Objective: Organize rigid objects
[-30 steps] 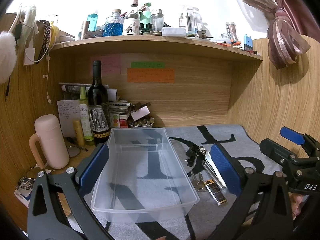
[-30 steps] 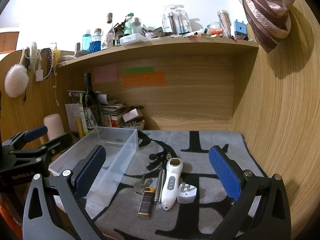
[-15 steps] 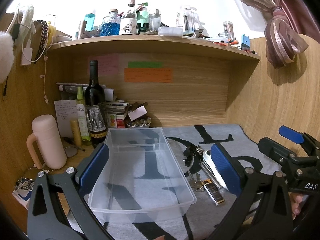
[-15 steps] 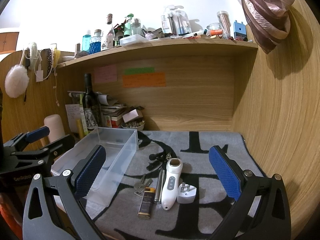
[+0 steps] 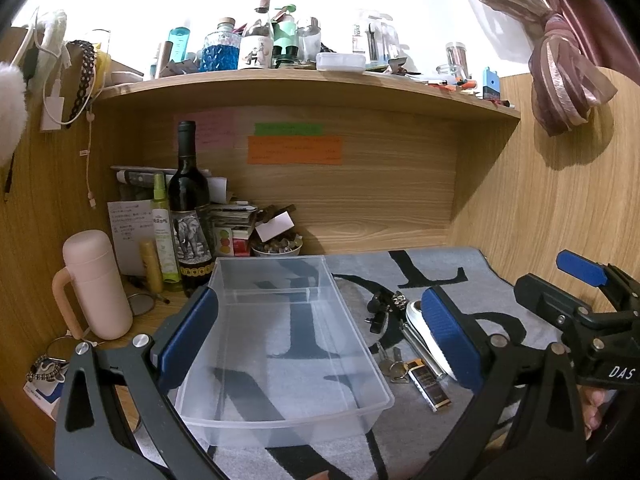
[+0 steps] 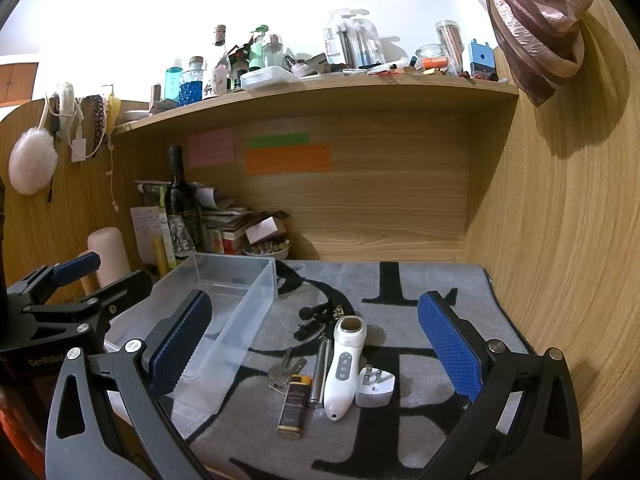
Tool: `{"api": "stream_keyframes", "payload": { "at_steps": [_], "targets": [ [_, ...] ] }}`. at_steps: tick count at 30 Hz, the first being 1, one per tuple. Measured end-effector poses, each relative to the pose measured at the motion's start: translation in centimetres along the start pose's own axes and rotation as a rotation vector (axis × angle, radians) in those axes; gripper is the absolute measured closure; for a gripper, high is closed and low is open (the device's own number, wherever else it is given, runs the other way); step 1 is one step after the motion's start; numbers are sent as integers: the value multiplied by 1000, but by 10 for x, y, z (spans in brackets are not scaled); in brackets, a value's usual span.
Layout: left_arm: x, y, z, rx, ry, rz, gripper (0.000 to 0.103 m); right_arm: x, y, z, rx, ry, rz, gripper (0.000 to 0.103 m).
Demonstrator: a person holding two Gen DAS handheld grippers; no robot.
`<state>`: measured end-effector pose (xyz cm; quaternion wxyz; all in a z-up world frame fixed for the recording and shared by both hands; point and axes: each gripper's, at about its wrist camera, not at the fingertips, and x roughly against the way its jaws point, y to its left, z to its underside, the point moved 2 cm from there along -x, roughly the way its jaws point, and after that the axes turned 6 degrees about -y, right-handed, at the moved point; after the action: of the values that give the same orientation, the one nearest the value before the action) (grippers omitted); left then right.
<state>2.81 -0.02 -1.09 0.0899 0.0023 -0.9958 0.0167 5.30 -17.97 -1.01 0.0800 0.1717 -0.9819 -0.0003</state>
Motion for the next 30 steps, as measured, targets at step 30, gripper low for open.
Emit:
{"api": "stream_keyframes", "payload": {
  "at_steps": [30],
  "targets": [
    [-18, 30, -9, -19, 49, -28, 0, -29, -4, 0, -10, 58, -9, 0]
  ]
}}
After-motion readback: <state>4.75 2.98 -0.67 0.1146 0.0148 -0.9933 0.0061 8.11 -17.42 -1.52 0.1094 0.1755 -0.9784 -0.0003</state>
